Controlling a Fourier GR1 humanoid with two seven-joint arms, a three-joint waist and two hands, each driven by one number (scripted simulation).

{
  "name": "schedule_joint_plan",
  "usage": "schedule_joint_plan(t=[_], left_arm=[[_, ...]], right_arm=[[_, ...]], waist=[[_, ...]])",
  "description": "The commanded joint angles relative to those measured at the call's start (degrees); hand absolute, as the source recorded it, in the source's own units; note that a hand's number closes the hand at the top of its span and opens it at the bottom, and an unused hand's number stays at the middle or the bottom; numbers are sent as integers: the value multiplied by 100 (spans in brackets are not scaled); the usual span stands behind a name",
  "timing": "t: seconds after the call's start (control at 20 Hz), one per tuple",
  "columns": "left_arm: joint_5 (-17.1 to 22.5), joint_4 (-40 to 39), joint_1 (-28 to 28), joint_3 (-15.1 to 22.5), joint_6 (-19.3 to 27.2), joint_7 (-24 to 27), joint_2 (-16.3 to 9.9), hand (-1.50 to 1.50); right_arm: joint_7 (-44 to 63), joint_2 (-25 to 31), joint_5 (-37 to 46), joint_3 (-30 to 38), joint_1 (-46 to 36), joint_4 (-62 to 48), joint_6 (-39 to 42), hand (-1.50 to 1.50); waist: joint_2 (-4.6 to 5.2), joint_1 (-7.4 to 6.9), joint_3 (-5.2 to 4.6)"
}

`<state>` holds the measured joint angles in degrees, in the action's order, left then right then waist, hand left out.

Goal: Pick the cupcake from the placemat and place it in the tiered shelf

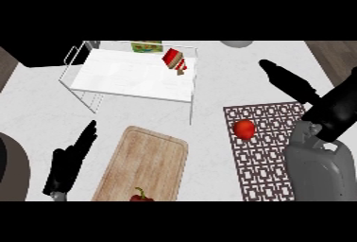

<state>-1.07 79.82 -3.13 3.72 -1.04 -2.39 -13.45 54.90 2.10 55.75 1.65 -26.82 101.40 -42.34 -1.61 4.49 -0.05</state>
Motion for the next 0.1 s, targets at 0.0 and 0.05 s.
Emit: schedule_joint_plan(t=[0.0,0.05], left_arm=[[-25,237,27,154,-22,-214,101,0],[-176,-64,216,156,140,4,210,0]], right_arm=[[477,106,135,-324,1194,1673,1011,-150],[488,100,185,-428,1549,1970,1088,-150]], waist=[[52,-126,1],[84,-141,-2]])
